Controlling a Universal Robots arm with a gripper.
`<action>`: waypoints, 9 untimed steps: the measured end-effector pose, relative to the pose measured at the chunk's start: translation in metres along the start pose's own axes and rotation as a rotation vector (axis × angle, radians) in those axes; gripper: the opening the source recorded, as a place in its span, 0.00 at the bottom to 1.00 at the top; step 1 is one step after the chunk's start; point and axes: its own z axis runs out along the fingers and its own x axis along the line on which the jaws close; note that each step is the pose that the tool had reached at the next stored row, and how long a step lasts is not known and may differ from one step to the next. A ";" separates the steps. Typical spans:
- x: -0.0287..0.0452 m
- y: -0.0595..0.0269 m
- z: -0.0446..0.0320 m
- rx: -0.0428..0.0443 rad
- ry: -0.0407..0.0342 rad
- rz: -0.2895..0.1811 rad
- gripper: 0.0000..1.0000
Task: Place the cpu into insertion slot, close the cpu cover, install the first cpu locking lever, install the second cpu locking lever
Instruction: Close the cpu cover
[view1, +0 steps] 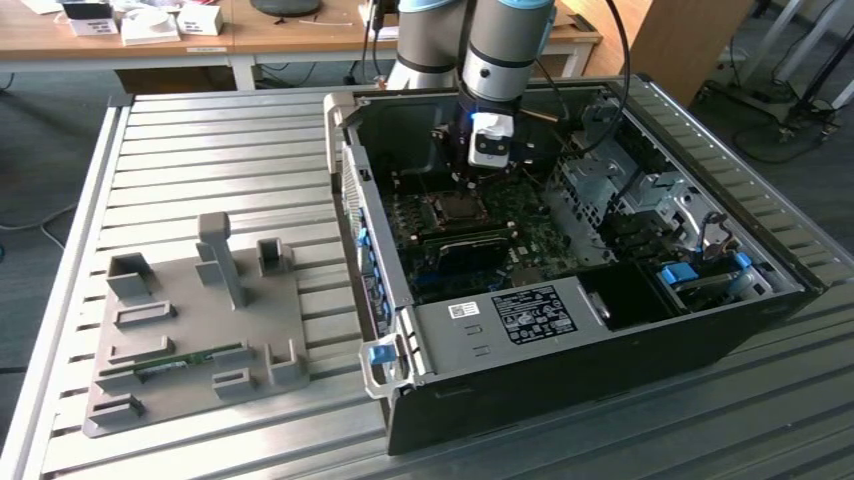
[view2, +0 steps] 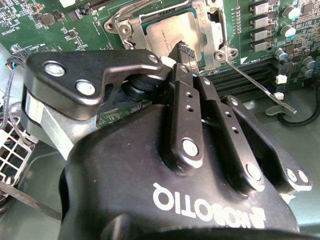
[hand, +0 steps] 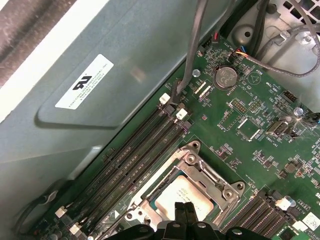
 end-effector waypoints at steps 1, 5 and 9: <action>0.0000 0.0000 0.0000 -0.0001 0.0000 0.000 0.11; 0.0000 0.0000 0.0000 0.0001 0.0001 -0.002 0.11; 0.0000 0.0000 0.0000 0.0001 0.0001 -0.004 0.11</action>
